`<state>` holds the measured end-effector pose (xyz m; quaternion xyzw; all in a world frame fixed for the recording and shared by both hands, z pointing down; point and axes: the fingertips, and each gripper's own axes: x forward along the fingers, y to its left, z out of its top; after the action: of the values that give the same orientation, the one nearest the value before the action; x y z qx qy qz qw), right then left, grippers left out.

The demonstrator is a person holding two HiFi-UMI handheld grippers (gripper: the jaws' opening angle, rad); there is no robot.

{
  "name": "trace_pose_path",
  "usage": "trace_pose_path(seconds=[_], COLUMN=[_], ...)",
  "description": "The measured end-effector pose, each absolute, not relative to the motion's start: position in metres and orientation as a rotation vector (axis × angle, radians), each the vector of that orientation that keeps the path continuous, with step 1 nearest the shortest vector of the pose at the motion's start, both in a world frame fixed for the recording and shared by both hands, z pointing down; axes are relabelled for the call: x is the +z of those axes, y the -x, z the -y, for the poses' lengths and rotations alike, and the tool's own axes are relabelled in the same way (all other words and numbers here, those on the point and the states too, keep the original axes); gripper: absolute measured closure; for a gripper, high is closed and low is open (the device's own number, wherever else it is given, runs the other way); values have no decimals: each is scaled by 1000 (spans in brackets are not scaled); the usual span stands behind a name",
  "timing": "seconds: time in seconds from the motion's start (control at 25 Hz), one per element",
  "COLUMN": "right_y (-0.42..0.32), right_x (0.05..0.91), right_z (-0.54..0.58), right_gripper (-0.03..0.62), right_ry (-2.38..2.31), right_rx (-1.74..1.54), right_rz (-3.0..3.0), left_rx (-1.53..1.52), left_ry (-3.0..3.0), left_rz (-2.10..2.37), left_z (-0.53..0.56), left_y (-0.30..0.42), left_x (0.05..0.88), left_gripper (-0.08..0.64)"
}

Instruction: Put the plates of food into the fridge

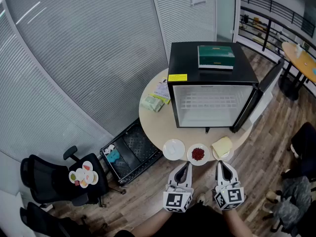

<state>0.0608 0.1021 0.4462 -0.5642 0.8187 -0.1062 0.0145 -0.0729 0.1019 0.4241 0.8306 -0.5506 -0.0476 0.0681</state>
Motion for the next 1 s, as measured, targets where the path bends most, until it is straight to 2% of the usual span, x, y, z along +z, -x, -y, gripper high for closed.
trace_pose_path(seconds=[0.6, 1.0], right_y=[-64, -96], right_x=[447, 473], right_z=[-103, -98], right_gripper=[588, 588], right_ry=[1701, 1628], right_rx=[-396, -611], right_rz=[-2526, -2484], left_rx=[-139, -165], left_ry=[-2496, -2442], left_rz=[1656, 1740], left_z=[-102, -99], left_y=[72, 58], left_x=[428, 432], left_gripper=[556, 557])
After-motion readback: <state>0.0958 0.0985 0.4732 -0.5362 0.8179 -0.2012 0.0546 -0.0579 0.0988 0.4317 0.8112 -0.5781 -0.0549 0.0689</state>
